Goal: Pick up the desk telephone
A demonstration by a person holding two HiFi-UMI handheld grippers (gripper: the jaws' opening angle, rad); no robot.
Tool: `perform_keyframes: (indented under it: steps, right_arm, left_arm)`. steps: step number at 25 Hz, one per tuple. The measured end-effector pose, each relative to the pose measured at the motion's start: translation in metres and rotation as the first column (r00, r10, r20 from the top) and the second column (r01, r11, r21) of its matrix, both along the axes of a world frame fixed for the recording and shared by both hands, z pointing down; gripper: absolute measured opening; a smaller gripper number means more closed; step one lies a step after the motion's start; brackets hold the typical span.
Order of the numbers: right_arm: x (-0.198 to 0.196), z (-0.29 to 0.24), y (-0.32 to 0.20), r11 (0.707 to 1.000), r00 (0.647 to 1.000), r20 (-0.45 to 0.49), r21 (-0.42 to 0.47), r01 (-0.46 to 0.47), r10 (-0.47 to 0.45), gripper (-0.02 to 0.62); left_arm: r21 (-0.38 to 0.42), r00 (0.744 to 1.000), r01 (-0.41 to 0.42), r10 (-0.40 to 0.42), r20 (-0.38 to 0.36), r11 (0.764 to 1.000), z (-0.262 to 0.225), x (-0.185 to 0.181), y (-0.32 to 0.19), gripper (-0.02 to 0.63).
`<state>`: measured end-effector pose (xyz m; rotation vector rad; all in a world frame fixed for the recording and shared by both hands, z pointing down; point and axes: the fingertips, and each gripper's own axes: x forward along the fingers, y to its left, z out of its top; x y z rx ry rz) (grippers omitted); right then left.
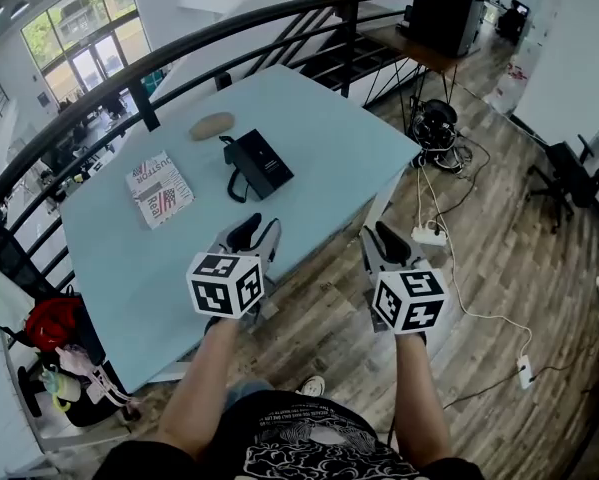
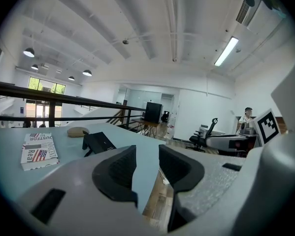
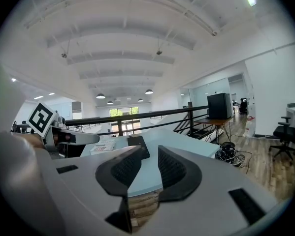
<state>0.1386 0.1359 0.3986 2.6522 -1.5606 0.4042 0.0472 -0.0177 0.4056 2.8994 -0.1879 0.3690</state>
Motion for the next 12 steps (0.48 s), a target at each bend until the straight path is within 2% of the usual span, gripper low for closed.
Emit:
perform_keyframes:
  steps: [12]
  right_arm:
    - [0.053,0.016,-0.028,0.997,0.997,0.024,-0.006,0.071,-0.071,0.089]
  left_arm:
    - [-0.020,0.997,0.068,-0.067,0.029,0.998,0.020,0.047,-0.033,0.133]
